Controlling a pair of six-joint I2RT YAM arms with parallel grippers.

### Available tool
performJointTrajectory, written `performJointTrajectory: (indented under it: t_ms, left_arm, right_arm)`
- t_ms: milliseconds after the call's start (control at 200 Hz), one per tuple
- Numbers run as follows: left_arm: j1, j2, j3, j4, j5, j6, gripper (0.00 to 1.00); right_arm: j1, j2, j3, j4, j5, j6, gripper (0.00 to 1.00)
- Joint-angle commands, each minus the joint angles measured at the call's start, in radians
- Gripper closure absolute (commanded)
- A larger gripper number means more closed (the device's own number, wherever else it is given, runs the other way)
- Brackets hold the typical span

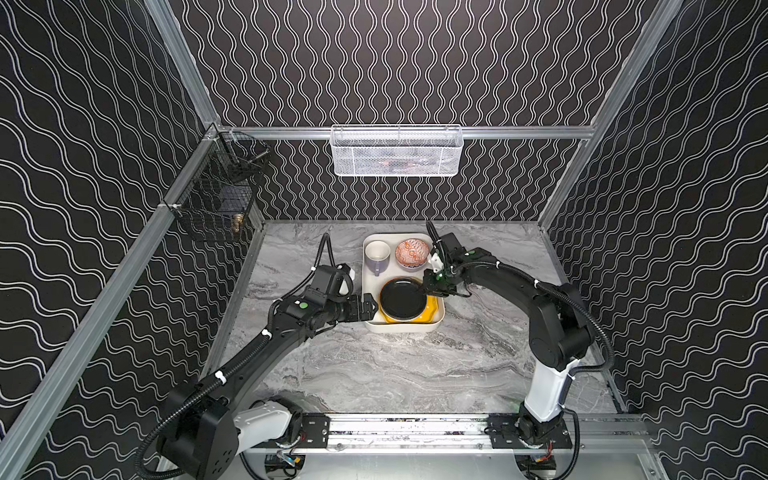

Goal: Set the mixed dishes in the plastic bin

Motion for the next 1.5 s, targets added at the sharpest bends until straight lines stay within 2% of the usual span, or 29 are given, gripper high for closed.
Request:
performJointTrajectory:
  t_ms: [0,215,315,490,696,771,841,886,1031,1096,1166,1331,1496]
  left_arm:
    - [0.005,0.002,-0.008,0.026,0.019,0.018,0.01]
    - [0.011,-0.005,-0.017,0.026,0.011,0.020,0.01]
    - [0.014,-0.005,-0.020,0.017,-0.015,0.027,0.01]
    - [0.017,-0.012,-0.020,-0.010,-0.134,0.049,0.01]
    - [0.016,-0.045,-0.038,-0.031,-0.197,0.044,0.01]
    - [0.016,-0.062,-0.066,-0.010,-0.205,0.034,0.01]
    - [0.016,-0.057,-0.092,0.016,-0.207,0.020,0.02]
    - [0.016,-0.039,-0.095,0.021,-0.197,0.017,0.05]
    - [0.016,0.012,-0.116,0.082,-0.178,-0.029,0.17]
    - [0.016,0.031,-0.121,0.103,-0.178,-0.047,0.21]
    - [0.014,0.039,-0.126,0.125,-0.182,-0.066,0.22]
    - [0.014,0.061,-0.112,0.161,-0.192,-0.089,0.23]
    - [0.008,0.136,-0.075,0.185,-0.198,-0.088,0.23]
  right_arm:
    - [-0.001,0.003,0.009,-0.030,0.019,-0.017,0.67]
    - [-0.003,-0.047,0.006,-0.069,0.051,-0.033,0.66]
    - [-0.002,-0.122,-0.020,-0.085,0.102,-0.055,0.56]
    - [-0.004,-0.300,-0.114,-0.088,0.214,-0.082,0.36]
    - [-0.013,-0.465,-0.239,-0.103,0.320,-0.054,0.23]
    - [-0.012,-0.523,-0.309,-0.078,0.344,-0.045,0.28]
    - [-0.012,-0.561,-0.369,-0.044,0.354,-0.035,0.50]
    - [-0.012,-0.569,-0.396,-0.025,0.355,-0.029,0.59]
    - [-0.010,-0.550,-0.431,0.002,0.316,-0.005,0.70]
    - [-0.009,-0.551,-0.439,0.032,0.294,-0.003,0.71]
    - [-0.008,-0.556,-0.484,0.066,0.268,0.006,0.71]
    - [0.003,-0.529,-0.470,0.085,0.249,0.000,0.69]
    - [0.020,-0.479,-0.451,0.103,0.242,-0.004,0.61]
